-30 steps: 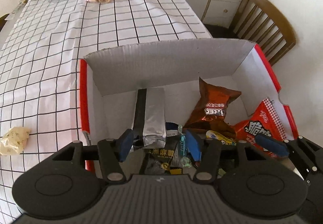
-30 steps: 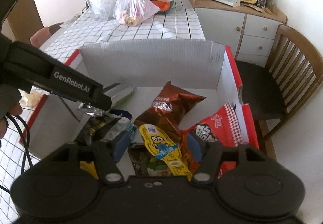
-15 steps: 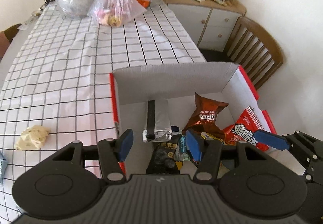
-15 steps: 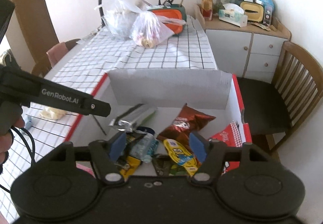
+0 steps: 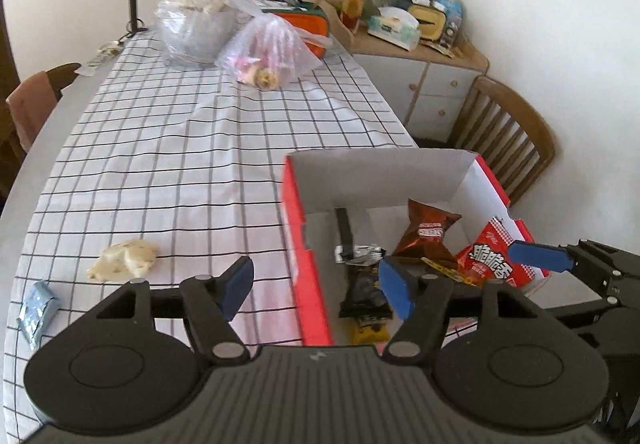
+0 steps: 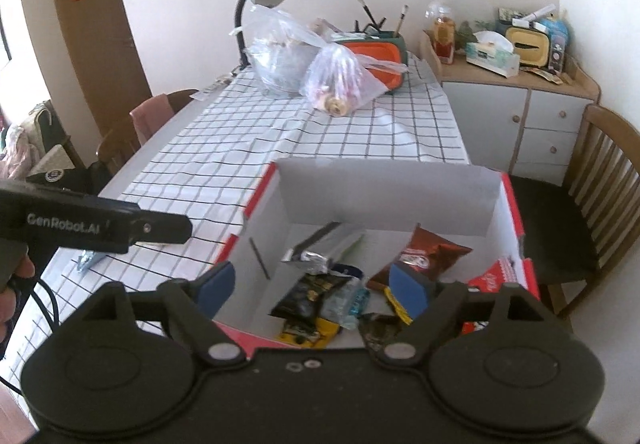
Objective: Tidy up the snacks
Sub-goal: 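Move both open tools back to the remaining snacks on the table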
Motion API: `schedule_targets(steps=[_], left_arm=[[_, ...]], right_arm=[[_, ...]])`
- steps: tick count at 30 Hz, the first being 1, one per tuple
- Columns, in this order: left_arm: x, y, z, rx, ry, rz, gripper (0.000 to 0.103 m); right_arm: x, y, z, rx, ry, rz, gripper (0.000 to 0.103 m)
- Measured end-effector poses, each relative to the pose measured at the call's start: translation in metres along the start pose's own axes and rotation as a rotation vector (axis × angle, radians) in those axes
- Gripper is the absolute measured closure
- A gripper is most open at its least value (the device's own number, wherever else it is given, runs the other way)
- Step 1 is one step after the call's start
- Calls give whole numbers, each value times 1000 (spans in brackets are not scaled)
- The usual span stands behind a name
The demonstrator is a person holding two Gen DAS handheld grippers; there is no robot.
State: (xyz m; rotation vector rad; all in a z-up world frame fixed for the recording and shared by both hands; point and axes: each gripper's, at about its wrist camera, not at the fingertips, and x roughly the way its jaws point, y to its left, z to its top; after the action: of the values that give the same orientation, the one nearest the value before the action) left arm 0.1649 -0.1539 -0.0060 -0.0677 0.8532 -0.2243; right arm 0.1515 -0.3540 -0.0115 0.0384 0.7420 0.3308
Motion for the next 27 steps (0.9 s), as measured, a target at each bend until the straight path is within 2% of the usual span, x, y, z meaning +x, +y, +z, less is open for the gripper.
schedule_targets(steps=[7,10,13,27], left_arm=[[-18,38,-12,-37,-30,18,33],[-23,57,-17,-43,-44,34,32],[-26,79,-20,-66,-49,38,27],[-37,190,-30,-111,-42,44,27]], right_arm=[[9,32,7,-27,-11,40,7],[15,47,10,-30,-17,51,0],[24,64,15,-47,-6,63,0],[85,144,27,-108,69,93,0]])
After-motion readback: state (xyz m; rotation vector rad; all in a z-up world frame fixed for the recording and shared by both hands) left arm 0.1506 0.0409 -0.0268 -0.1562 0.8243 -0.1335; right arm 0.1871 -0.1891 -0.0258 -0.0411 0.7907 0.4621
